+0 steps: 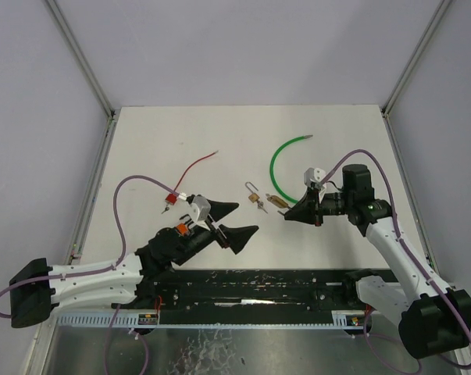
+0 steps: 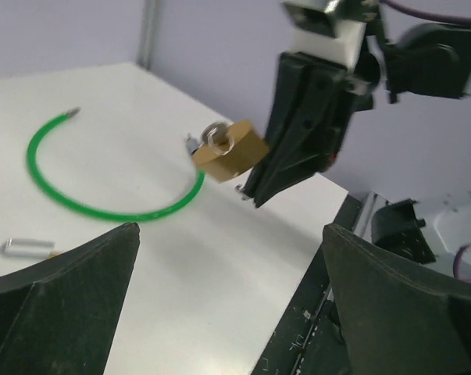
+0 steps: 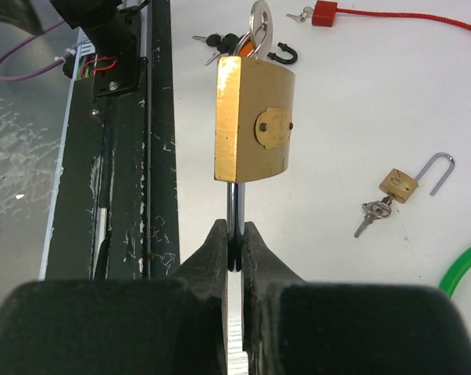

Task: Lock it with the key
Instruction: Lock the lock.

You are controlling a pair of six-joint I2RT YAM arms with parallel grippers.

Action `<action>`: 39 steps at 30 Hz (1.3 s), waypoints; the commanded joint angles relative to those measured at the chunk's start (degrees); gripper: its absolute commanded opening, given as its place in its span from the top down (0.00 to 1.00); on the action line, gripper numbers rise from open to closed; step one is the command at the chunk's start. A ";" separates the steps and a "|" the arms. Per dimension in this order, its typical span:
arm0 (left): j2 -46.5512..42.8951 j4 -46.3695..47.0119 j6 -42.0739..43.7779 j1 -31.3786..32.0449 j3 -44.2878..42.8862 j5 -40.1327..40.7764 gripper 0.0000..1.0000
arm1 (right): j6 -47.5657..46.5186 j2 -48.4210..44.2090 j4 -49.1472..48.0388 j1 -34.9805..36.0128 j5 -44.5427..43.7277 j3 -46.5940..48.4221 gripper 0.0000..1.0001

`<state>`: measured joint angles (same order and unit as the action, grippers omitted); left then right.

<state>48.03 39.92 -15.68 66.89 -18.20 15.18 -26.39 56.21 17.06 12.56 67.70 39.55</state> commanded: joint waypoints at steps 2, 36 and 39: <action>-0.10 8.37 10.66 -3.90 -0.92 -17.99 0.00 | -8.56 -0.84 5.11 -0.93 5.33 3.92 1.00; 40.48 44.01 -7.09 -21.05 -11.81 -55.03 0.41 | -21.07 1.59 13.63 -1.09 8.59 3.93 1.00; 41.32 45.06 -8.83 -21.06 -12.33 -55.89 0.42 | -21.07 1.54 13.62 -1.04 8.74 3.96 1.00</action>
<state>88.38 77.84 -21.39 46.11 -28.67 -38.37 -46.11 58.00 31.46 11.81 71.68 41.19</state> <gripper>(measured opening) 0.582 0.059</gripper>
